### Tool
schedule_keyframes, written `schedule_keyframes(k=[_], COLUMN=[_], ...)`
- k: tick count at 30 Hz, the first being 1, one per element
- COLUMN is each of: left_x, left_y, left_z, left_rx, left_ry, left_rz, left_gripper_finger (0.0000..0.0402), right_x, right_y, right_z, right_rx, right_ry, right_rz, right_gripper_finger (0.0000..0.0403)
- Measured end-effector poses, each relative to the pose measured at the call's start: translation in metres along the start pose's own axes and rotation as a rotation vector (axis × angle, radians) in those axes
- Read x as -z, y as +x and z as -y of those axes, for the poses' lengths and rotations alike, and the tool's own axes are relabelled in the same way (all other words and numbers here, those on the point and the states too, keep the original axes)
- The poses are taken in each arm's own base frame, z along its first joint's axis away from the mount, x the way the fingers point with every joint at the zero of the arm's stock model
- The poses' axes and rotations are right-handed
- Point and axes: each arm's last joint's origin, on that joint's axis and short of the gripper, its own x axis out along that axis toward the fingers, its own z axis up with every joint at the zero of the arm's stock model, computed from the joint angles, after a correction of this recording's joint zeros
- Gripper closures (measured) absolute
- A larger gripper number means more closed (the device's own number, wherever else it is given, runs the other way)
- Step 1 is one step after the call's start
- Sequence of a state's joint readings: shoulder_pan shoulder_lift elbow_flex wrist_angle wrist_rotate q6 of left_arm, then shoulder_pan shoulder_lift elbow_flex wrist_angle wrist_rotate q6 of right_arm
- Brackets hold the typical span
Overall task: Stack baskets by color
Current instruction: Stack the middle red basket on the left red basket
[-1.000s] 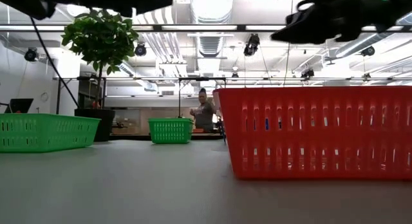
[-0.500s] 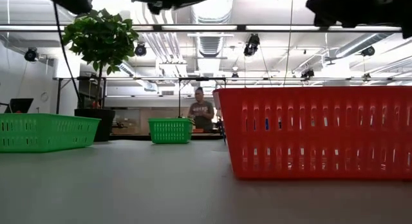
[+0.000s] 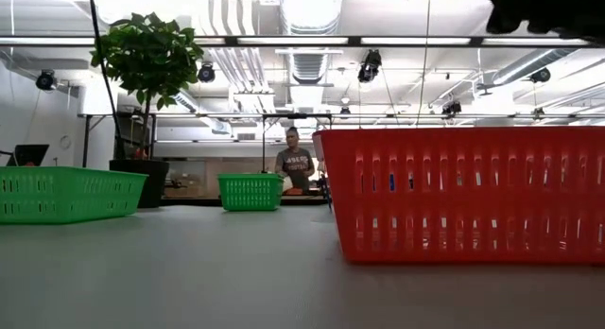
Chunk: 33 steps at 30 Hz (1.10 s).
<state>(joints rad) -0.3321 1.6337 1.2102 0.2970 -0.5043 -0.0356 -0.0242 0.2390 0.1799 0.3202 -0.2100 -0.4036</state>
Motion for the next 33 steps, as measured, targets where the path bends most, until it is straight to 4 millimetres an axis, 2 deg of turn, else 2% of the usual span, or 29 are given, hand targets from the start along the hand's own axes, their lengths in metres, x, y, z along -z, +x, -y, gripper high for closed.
schedule_keyframes(k=[4, 12, 20, 23, 26, 33], left_x=[-0.008, -0.005, 0.017, 0.032, 0.045, 0.05], left_y=[0.005, 0.029, 0.052, 0.059, 0.061, 0.059], left_z=[0.01, 0.043, 0.071, 0.081, 0.087, 0.09], left_rx=[0.08, 0.187, 0.273, 0.276, 0.303, 0.338], left_ry=[-0.154, -0.133, -0.099, -0.091, -0.084, 0.014], left_rz=[-0.186, -0.402, -0.56, -0.599, -0.641, -0.633], left_gripper_finger=[0.0402, 0.0402, 0.0402, 0.0402, 0.0402, 0.0402], right_x=[-0.004, -0.005, -0.004, -0.002, -0.001, -0.001], right_y=[-0.001, -0.002, -0.002, -0.002, -0.002, -0.002], right_z=[0.001, 0.002, 0.001, 0.0, 0.0, 0.0], right_rx=[0.008, 0.01, 0.003, -0.001, -0.001, 0.002], right_ry=[-0.021, -0.058, -0.093, -0.095, -0.096, -0.095], right_rz=[0.022, 0.023, 0.024, 0.016, 0.016, 0.02], right_gripper_finger=[0.0376, 0.0376, 0.0376, 0.0376, 0.0376, 0.0376])
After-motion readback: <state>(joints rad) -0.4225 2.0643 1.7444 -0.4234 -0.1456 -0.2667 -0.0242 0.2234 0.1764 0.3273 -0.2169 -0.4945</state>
